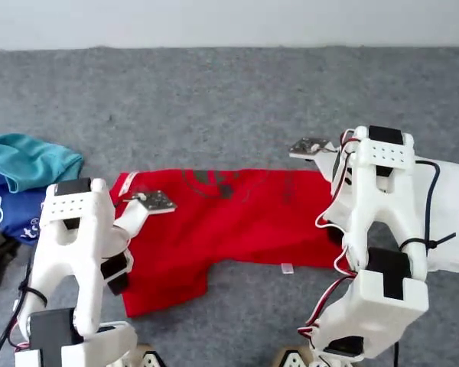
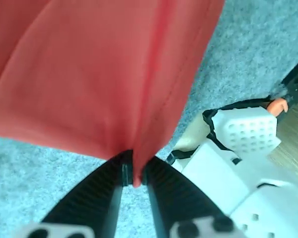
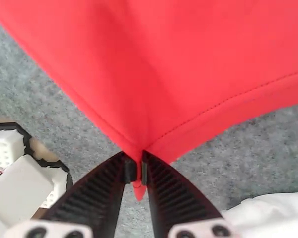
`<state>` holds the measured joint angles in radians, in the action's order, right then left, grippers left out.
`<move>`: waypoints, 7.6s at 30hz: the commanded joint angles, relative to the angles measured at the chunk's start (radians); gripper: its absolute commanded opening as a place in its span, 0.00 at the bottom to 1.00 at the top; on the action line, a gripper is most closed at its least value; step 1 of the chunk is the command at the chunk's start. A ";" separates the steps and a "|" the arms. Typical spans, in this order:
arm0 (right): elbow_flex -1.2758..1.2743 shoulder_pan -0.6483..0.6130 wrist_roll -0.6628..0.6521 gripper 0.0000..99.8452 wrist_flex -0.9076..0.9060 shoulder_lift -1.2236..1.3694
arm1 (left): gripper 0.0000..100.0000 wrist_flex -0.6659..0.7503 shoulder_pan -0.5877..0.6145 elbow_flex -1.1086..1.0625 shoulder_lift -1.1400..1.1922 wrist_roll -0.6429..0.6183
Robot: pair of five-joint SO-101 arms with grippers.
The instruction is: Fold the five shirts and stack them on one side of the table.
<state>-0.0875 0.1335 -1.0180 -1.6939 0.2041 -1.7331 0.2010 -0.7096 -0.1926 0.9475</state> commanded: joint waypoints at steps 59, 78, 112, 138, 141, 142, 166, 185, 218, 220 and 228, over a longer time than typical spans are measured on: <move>0.252 -0.110 0.400 0.03 0.460 0.127 | 0.01 0.422 -0.127 0.489 0.161 -0.647; 0.242 -0.705 0.394 0.02 -0.099 -0.021 | 0.01 0.276 0.385 0.490 -0.222 -0.644; 0.169 -1.336 0.506 0.01 0.298 0.374 | 0.01 0.229 0.681 0.489 -0.227 -0.583; 0.601 -1.035 0.456 0.02 0.140 0.387 | 0.01 0.230 0.678 0.489 -0.221 -0.585; 0.698 -0.981 0.456 0.05 0.142 0.461 | 0.01 0.229 0.678 0.489 -0.224 -0.585; 0.733 -0.961 0.456 0.09 0.140 0.490 | 0.01 0.229 0.678 0.489 -0.227 -0.585; 1.154 -0.955 0.552 0.01 -0.101 0.627 | 0.01 0.207 0.680 0.489 -0.227 -0.582; 1.293 -0.881 0.606 0.01 -0.107 0.685 | 0.01 0.207 0.684 0.490 -0.229 -0.578; -0.150 -0.156 0.764 0.25 0.320 -0.200 | 0.01 0.213 0.546 0.489 -0.221 -0.520; -0.224 -0.133 0.764 0.25 0.404 -0.208 | 0.01 0.213 0.531 0.489 -0.219 -0.520; -0.324 -0.124 0.813 0.25 0.587 -0.116 | 0.01 0.209 0.520 0.487 -0.219 -0.520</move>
<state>-0.4112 -0.0077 -0.2493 -1.1523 0.0706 -1.5198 0.7273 -0.2631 -0.3844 0.4212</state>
